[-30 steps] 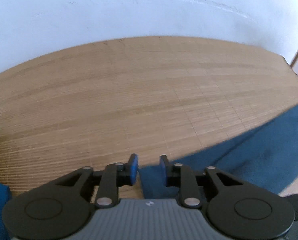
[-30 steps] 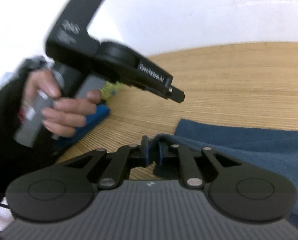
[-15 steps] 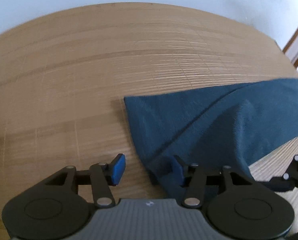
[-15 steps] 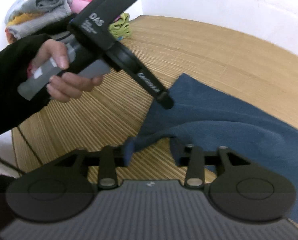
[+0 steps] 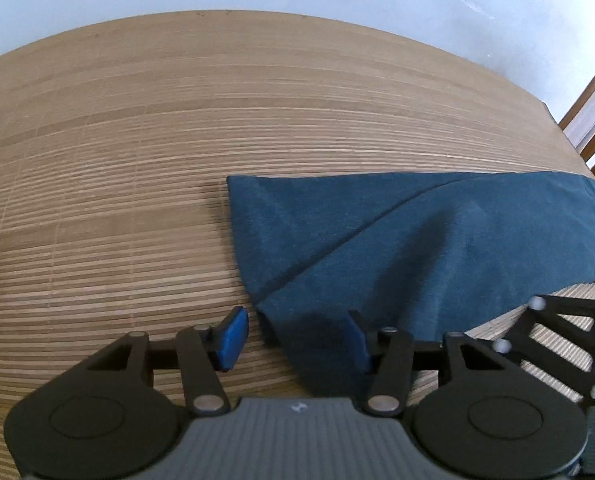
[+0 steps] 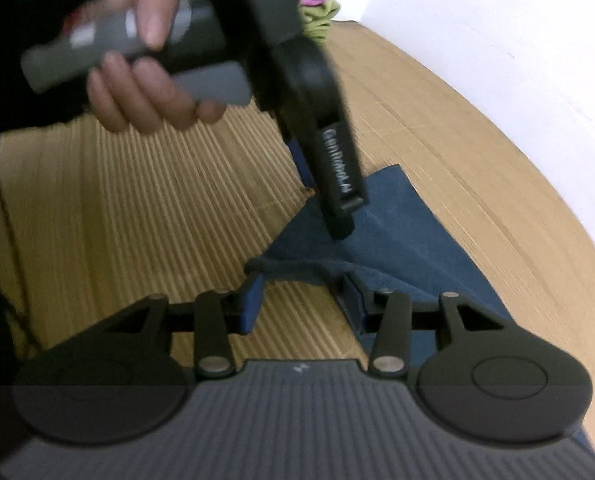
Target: Fold clothes
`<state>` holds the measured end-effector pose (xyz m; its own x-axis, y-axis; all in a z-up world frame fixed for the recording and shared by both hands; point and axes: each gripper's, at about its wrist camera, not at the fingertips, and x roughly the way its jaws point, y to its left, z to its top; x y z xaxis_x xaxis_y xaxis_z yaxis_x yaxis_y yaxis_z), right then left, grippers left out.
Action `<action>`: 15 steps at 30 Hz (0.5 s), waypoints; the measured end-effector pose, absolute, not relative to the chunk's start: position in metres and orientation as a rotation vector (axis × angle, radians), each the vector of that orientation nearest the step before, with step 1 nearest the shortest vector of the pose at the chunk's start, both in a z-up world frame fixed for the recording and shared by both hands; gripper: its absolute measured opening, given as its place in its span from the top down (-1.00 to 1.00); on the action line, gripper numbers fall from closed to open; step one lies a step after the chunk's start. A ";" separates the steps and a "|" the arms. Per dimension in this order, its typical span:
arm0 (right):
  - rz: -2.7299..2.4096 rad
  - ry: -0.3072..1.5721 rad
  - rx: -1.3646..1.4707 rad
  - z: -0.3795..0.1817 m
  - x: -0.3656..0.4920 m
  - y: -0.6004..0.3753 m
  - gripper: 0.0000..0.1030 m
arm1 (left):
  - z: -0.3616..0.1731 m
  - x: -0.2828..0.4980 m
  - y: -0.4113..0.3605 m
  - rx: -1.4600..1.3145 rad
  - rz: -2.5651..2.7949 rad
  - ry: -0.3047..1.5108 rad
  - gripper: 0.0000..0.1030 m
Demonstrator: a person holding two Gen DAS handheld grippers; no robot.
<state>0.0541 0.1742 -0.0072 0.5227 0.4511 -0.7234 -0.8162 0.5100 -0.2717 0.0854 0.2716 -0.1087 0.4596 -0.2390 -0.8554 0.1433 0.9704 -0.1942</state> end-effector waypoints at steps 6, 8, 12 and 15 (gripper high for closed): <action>0.805 0.643 -0.620 -0.012 0.059 0.177 0.10 | -0.099 0.074 0.261 -0.048 -0.260 1.015 -0.04; 0.805 0.635 -0.632 -0.010 0.056 0.176 0.10 | -0.101 0.074 0.260 -0.048 -0.265 1.008 -0.04; 0.782 0.561 -0.686 -0.004 0.048 0.172 0.10 | -0.108 0.077 0.262 -0.057 -0.234 1.025 -0.04; 0.759 0.518 -0.726 -0.003 0.047 0.169 0.10 | -0.113 0.077 0.267 -0.079 -0.231 1.038 -0.04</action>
